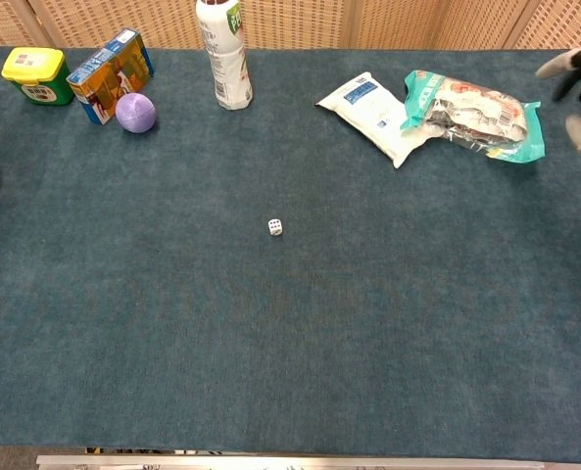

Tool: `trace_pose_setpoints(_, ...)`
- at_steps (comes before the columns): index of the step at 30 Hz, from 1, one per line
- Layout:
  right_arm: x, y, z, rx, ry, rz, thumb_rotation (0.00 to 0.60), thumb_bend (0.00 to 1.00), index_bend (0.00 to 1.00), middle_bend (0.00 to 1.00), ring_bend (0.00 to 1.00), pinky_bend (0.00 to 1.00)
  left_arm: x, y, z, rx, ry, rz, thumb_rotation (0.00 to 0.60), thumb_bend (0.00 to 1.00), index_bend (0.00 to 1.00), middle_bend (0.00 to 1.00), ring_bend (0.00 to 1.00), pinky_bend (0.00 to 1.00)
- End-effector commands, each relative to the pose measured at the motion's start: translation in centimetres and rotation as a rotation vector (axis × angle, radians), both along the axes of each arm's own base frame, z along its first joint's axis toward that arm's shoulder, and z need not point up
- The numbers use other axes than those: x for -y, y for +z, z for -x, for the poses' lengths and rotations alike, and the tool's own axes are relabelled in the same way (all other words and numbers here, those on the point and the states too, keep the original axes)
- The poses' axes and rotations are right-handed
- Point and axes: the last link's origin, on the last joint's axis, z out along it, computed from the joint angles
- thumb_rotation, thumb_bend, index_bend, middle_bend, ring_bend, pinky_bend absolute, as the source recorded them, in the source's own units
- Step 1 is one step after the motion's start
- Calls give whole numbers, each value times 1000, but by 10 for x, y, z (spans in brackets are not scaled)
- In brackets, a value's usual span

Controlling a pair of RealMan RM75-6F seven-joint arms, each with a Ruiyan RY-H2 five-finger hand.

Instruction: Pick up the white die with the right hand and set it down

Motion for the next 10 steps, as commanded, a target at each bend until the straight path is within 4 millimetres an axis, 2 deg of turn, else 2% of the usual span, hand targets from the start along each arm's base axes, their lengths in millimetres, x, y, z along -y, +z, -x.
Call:
trace_pose_setpoints(1, -23, 19, 22, 18, -6, 88, 544, 405, 205, 333, 283, 393, 1, -1, -1, 2, 0, -5, 600, 274, 31, 125, 77, 48)
trace_pose_setpoints(6, -43, 32, 37, 23, -34, 138, 543, 398, 205, 333, 283, 393, 4, -3, 0, -1, 6, -7, 600, 274, 31, 125, 77, 47)
trace_pose_setpoints(10, -48, 35, 40, 21, -49, 142, 544, 399, 205, 333, 283, 393, 4, -5, -2, -1, 5, -2, 600, 274, 31, 125, 77, 47)
